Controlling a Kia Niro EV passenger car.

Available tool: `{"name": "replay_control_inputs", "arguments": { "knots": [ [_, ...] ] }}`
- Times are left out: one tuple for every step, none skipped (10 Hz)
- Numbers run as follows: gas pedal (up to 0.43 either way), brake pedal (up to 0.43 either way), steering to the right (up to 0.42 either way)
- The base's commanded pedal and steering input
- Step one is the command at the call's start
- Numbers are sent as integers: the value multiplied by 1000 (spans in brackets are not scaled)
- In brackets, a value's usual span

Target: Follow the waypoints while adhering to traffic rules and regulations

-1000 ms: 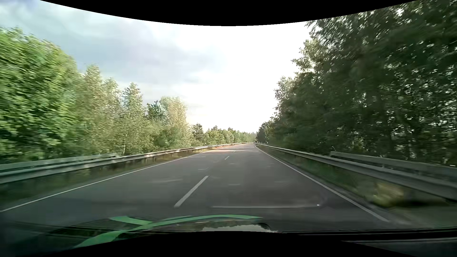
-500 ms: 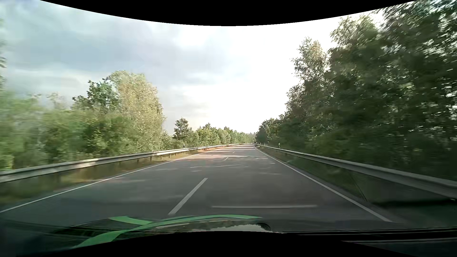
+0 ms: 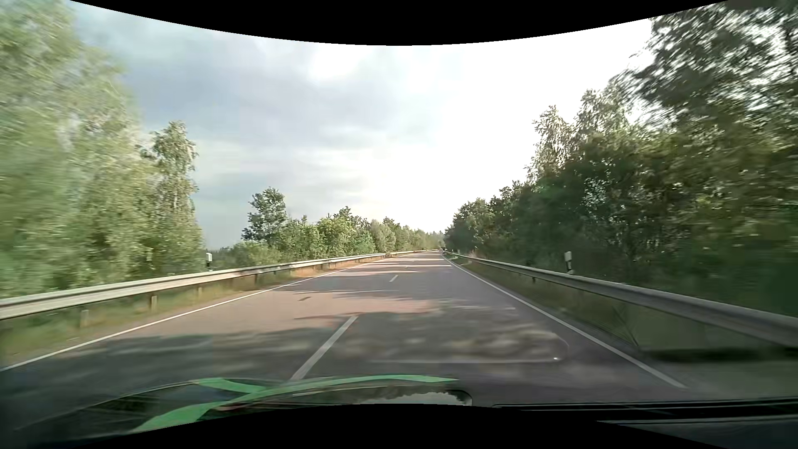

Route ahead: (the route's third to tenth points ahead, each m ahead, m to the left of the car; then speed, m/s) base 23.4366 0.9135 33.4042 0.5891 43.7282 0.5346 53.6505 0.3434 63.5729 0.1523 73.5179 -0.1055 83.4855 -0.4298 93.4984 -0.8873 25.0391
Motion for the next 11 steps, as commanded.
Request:
{"name": "replay_control_inputs", "arguments": {
  "knots": [
    [240, 0, 3],
    [240, 0, 4],
    [228, 0, 4],
    [228, 0, 4],
    [228, 0, 3],
    [240, 0, 4],
    [248, 0, 3],
    [248, 0, 3],
    [260, 0, 3],
    [268, 0, 2],
    [280, 0, 2]
  ]
}}
